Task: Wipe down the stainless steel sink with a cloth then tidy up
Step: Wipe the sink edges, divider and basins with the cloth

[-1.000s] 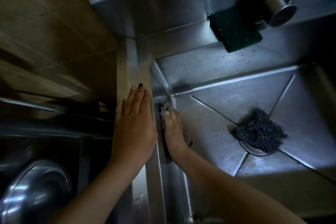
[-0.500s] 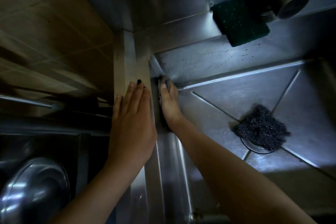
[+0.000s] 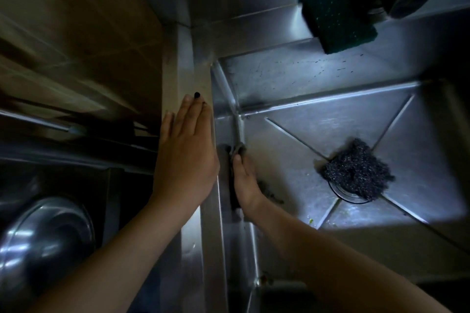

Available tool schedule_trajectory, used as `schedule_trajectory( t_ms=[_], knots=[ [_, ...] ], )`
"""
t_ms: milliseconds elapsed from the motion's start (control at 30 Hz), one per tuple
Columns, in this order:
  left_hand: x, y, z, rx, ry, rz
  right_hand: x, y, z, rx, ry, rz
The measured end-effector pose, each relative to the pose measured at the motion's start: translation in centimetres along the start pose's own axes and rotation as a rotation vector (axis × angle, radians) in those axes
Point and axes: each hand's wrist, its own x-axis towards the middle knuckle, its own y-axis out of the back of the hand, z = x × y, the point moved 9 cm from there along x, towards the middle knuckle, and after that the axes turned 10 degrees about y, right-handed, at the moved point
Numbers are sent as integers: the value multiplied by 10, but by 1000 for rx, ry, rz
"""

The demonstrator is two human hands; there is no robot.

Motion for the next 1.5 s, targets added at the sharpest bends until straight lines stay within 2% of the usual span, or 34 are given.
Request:
schedule_trajectory(
  t_ms=[167, 267, 433, 733, 967, 1133, 1233, 1333, 1500],
  knots=[
    [-1, 2, 2, -28, -8, -3, -60, 0, -29, 113, -14, -66],
    [0, 5, 2, -43, -2, -6, -69, -1, -58, 191, 86, -86],
    [0, 1, 1, -25, 4, -37, -46, -4, -93, 144, 253, -17],
    [1, -1, 0, -9, 6, -34, 5, -4, -51, 65, 150, 76],
    [1, 0, 0, -16, -10, -24, -28, 1, 32, -77, -177, -51],
    [3, 3, -1, -66, -3, -9, -50, 5, 27, -105, -190, -75],
    [4, 7, -3, -143, 15, 1, -72, 0, 17, -35, -227, -95],
    [2, 9, -4, -218, 16, -41, -89, 3, 16, 128, -298, -26],
    [-17, 11, -6, -207, -7, -105, -109, 10, -9, 275, -249, -54]
  ],
)
